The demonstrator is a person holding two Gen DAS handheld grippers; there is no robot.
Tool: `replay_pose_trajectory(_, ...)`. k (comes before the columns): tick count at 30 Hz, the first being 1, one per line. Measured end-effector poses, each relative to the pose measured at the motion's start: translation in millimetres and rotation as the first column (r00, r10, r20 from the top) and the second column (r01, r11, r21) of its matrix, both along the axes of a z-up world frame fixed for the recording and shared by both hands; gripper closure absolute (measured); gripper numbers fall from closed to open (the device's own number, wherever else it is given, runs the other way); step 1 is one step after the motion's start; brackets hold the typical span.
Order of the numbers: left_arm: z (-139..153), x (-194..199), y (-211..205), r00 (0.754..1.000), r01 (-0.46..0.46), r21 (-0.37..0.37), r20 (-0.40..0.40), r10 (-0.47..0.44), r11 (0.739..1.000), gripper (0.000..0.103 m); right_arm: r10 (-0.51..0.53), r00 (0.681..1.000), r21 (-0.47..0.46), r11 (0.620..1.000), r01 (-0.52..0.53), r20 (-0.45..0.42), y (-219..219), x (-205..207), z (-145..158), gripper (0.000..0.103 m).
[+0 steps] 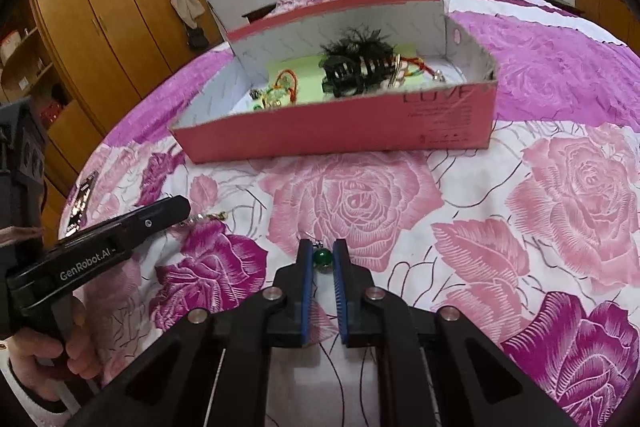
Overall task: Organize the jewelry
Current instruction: 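Carry the gold pendant and green earring with both tools into the pink box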
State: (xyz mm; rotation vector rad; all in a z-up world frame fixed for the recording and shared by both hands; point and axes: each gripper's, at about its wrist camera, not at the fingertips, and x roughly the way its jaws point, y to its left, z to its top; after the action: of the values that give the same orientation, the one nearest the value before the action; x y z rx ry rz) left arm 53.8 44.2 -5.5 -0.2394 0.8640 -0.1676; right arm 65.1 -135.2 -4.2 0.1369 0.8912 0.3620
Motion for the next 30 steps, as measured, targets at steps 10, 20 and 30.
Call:
replay_pose_trajectory(10,21,-10,4,0.998,-0.02,0.009,0.068,0.019,1.0,0.093,0.003,0.992,-0.002,1.0,-0.003,0.125,-2,-15,25,0.091)
replay_pose_trajectory(20,46,-12,-2,0.989,-0.011,0.011,0.151,0.01,1.0,0.093,-0.01,0.977,0.003,1.0,0.009,0.212,-6,-22,43,0.091)
replay_pose_trajectory(30,71,-7,-9,0.971,-0.005,0.037,0.238,-0.004,0.999,0.093,-0.027,0.963,0.01,1.0,0.025,0.269,-14,-17,62,0.091)
